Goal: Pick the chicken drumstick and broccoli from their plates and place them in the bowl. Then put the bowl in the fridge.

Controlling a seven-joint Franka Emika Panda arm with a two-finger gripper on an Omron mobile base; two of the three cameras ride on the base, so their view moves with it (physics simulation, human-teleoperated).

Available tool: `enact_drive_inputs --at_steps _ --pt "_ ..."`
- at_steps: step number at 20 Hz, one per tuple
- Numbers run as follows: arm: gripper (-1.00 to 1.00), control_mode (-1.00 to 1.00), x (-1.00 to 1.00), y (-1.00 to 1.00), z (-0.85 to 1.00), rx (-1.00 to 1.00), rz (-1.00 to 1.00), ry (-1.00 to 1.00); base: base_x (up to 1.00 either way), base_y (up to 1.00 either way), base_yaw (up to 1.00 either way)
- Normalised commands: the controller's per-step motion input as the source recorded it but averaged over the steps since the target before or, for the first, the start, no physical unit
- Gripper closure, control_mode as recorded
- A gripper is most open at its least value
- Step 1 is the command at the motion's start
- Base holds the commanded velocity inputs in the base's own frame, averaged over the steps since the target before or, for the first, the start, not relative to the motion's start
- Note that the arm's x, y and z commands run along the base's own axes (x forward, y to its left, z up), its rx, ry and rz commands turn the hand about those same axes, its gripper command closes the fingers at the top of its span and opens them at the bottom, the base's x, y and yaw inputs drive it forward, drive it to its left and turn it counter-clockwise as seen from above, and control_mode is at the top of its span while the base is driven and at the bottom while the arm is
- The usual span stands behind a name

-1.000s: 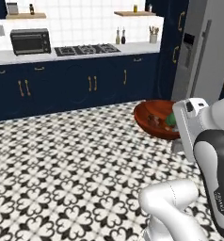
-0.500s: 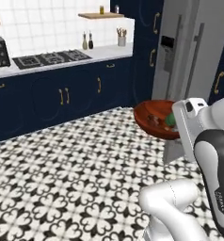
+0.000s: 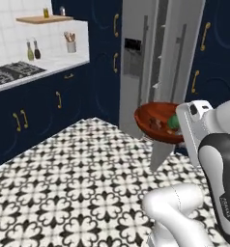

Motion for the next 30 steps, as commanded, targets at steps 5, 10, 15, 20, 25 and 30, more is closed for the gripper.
enact_drive_inputs --at_steps 5,10,15,20,25,30 --pt "1.0 1.0 0.0 0.0 0.0 0.0 0.0 0.0 0.76 0.78 -0.66" --pt "1.0 1.0 0.0 0.0 0.0 0.0 0.0 0.0 0.69 0.86 -0.63" --pt "1.0 1.0 0.0 0.0 0.0 0.0 0.0 0.0 0.29 0.92 -0.6" --pt "1.0 1.0 0.0 0.0 0.0 0.0 0.0 0.0 0.07 0.96 -0.56" --pt "1.0 1.0 0.0 0.0 0.0 0.0 0.0 0.0 0.23 1.0 -0.49" --pt "1.0 1.0 0.0 0.0 0.0 0.0 0.0 0.0 0.46 1.0 -0.38"
